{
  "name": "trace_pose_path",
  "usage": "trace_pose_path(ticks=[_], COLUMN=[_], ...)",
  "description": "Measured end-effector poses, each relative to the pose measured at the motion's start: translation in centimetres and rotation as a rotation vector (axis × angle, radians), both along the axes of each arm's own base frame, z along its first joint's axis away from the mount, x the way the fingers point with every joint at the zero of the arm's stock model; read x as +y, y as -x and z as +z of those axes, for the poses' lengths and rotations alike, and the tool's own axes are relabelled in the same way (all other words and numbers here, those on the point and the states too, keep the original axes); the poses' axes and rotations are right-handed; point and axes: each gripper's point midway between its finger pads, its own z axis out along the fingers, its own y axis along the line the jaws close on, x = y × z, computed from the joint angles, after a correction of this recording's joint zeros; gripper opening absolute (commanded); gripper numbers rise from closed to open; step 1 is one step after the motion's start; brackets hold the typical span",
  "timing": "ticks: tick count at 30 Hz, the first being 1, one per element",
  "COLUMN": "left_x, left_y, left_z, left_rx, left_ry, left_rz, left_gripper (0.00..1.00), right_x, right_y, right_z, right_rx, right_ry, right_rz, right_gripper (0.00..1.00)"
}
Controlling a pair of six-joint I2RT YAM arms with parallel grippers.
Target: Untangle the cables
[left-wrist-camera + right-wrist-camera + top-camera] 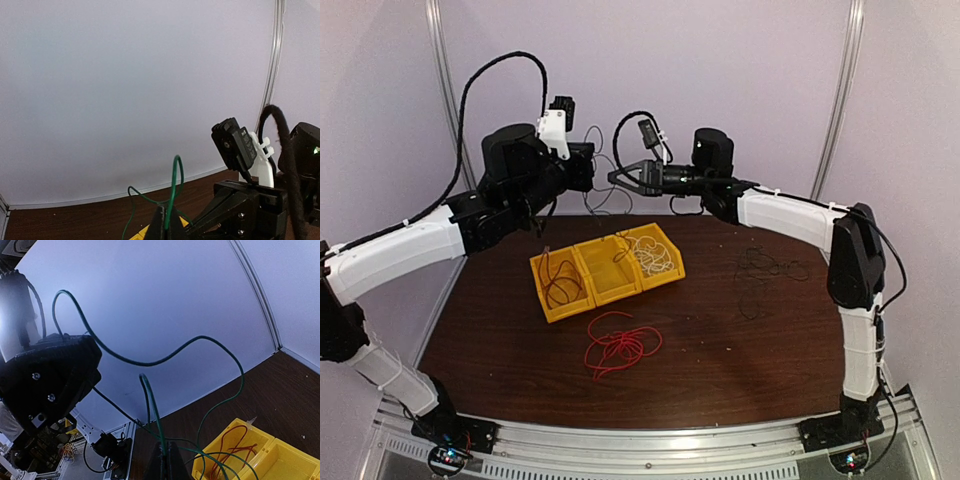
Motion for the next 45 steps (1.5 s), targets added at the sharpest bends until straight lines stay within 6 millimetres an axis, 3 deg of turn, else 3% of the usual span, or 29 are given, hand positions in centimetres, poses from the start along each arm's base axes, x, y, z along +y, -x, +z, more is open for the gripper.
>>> trace_pose_path(ticks=[7, 12, 13, 14, 19, 25, 30, 33, 38, 42, 45], left_x=[-1.0, -1.0, -0.8, -0.5, 1.0, 0.4, -0.6, -0.9, -0.9, -0.7, -0.9], left_y=[-2.8, -3.6, -3.7, -3.9, -5.3, -6.8, -7.3, -7.7, -8.1, -7.9, -7.9], left_z=[-3.7, -6.7, -7.1, -7.5, -10.2, -15.0, -17.9, -18.7, -19.5, -20.7, -22.0], left_rx=[0.045, 0.089, 0.095, 0.102, 0.149, 0.238, 0.296, 0.312, 0.324, 0.342, 0.366], left_ry=[-0.044, -0.079, -0.081, -0.08, -0.069, -0.074, -0.052, -0.022, 0.024, 0.045, 0.056], left_rz=[0.024, 0.035, 0.04, 0.046, 0.073, 0.061, 0.038, 0.036, 0.045, 0.045, 0.033], left_gripper=[0.0, 0.0, 0.0, 0.0, 0.0, 0.0, 0.0, 0.0, 0.0, 0.0, 0.0], right_x=[0.6, 1.4, 1.6, 1.6, 2.1, 2.3, 2.1, 2.0, 1.2, -0.9, -3.0], right_y=[-2.0, -3.5, -3.9, -4.0, -5.2, -6.6, -7.3, -7.5, -7.2, -5.7, -4.5], right_z=[-4.2, -9.0, -10.7, -10.9, -16.1, -20.1, -21.5, -22.3, -23.9, -23.0, -20.2], right_rx=[0.034, 0.089, 0.111, 0.115, 0.171, 0.198, 0.192, 0.193, 0.207, 0.208, 0.186], right_ry=[0.042, 0.088, 0.105, 0.108, 0.167, 0.242, 0.311, 0.345, 0.419, 0.463, 0.46], right_rz=[-0.022, -0.033, -0.035, -0.035, -0.06, -0.112, -0.176, -0.2, -0.227, -0.24, -0.248], right_gripper=[0.0, 0.0, 0.0, 0.0, 0.0, 0.02, 0.16, 0.31, 0.41, 0.44, 0.44])
